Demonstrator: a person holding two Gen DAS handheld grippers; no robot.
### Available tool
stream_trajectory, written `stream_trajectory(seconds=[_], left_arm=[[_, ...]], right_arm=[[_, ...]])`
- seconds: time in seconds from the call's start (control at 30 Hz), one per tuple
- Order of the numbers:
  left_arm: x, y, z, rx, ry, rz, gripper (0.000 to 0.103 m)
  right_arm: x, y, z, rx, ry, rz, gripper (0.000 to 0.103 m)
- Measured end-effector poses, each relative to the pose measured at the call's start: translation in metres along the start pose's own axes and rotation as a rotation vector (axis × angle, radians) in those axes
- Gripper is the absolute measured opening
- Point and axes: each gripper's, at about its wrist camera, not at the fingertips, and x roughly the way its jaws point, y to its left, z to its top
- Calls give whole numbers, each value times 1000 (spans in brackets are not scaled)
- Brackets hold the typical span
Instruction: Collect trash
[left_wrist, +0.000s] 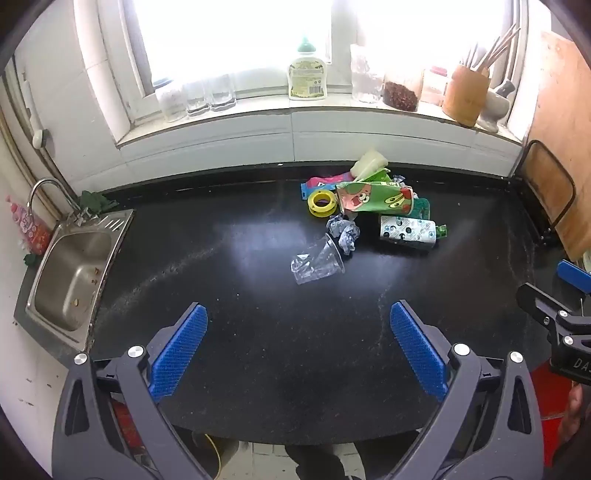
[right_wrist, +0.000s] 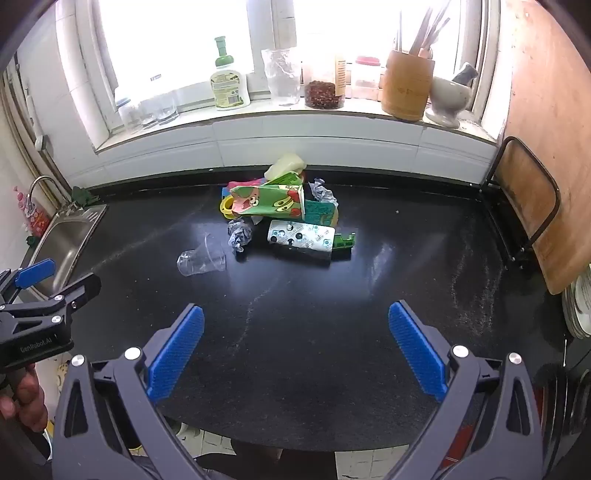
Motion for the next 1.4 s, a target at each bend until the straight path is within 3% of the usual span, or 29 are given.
stream_trajectory(seconds=[0.13,0.43,1.4], left_arm=[[-1,8,6,-24,4,-57,97],[-2,4,2,-15,-10,-53,97],[-3,-7,-3,-4,4,-60,97]], right_arm=[[0,-3,1,6,-3,-7,97],[0,9,0,14,-10,-4,97],[0,-6,-2,17,12,4,97]])
